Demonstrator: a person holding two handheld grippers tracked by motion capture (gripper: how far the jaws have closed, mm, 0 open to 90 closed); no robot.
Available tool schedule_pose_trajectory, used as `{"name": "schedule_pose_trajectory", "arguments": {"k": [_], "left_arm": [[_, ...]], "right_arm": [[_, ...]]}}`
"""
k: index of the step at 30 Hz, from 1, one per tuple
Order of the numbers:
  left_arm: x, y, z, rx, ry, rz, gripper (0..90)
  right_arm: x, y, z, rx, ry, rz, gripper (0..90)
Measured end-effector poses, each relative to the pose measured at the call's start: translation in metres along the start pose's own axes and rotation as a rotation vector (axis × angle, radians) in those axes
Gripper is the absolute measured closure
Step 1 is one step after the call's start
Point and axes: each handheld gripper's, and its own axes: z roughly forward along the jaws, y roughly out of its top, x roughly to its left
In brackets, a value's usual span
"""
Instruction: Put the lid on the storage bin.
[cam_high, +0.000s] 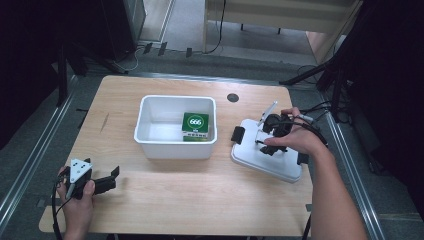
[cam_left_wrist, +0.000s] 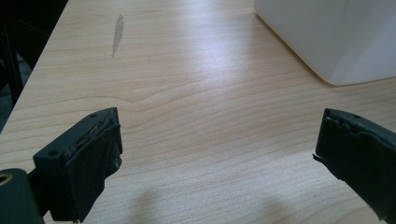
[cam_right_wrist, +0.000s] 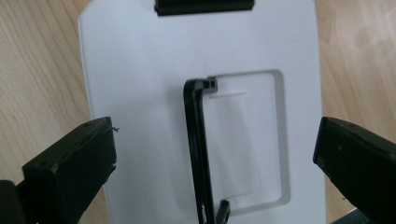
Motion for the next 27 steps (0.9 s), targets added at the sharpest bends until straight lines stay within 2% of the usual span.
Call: {"name": "schedule_pose_trajectory", "arguments": {"k": [1,2,3,4,5,6,7,8,9,10,11,12,13,14,15,16,17,19,21,27], "left_arm": [[0.0,0.0,0.0,0.0,0.0,-0.001,0.9],[0.0,0.0,0.0,0.003,0.0,0.0,1.0],[0.0,0.0,0.0,0.003,0.0,0.001,1.0],[0.0,0.0,0.0,0.003,0.0,0.001,0.9],[0.0,0.0,0.0,0.002,0.0,0.001,1.0],[0.0,0.0,0.0,0.003,0.0,0.001,1.0],[0.0,0.0,0.0,0.002,0.001,0.001,0.9],[0.0,0.0,0.0,0.003,0.0,0.001,0.9],[0.0,0.0,0.0,0.004,0.0,0.001,0.9],[0.0,0.0,0.0,0.004,0.0,0.001,0.9],[0.0,0.0,0.0,0.003,0.0,0.001,0.9],[0.0,0.0,0.0,0.003,0.0,0.001,0.9],[0.0,0.0,0.0,0.004,0.0,0.002,1.0],[0.0,0.0,0.0,0.003,0.0,0.004,1.0],[0.0,0.0,0.0,0.005,-0.001,0.005,0.9],[0.0,0.0,0.0,0.006,0.0,0.005,0.9],[0.0,0.0,0.0,0.005,-0.001,0.005,1.0],[0.0,0.0,0.0,0.006,0.0,0.005,0.9],[-0.001,0.0,0.0,0.007,0.001,0.005,1.0],[0.0,0.0,0.0,0.006,0.0,0.004,1.0]], "right_arm": [[0.001,-0.002,0.002,0.006,-0.005,-0.001,1.0],[0.002,-0.006,0.005,0.004,-0.02,0.004,8.3],[0.002,-0.008,0.006,0.005,-0.026,0.012,11.9],[0.002,-0.008,0.006,0.005,-0.026,0.012,11.9],[0.001,-0.012,0.01,0.014,-0.047,0.016,19.0],[0.001,-0.012,0.01,0.014,-0.047,0.016,19.0],[0.001,-0.014,0.011,0.019,-0.054,0.022,22.7],[0.001,-0.016,0.013,0.021,-0.06,0.019,29.1],[0.0,-0.018,0.015,0.03,-0.068,0.013,39.2],[0.0,-0.018,0.015,0.03,-0.068,0.013,39.2],[-0.001,-0.019,0.015,0.026,-0.076,0.015,47.1],[-0.001,-0.019,0.015,0.026,-0.076,0.015,47.1],[-0.003,-0.02,0.015,0.019,-0.081,0.022,58.6],[-0.003,-0.02,0.015,0.019,-0.081,0.022,58.6],[-0.004,-0.02,0.014,0.017,-0.085,0.014,68.2],[-0.004,-0.02,0.014,0.017,-0.085,0.014,68.2],[-0.004,-0.019,0.015,0.027,-0.073,0.0,74.0],[-0.003,-0.019,0.016,0.04,-0.073,-0.008,75.9],[-0.003,-0.017,0.018,0.062,-0.086,-0.021,79.4],[-0.006,-0.013,0.018,0.069,-0.077,-0.052,84.6]]}}
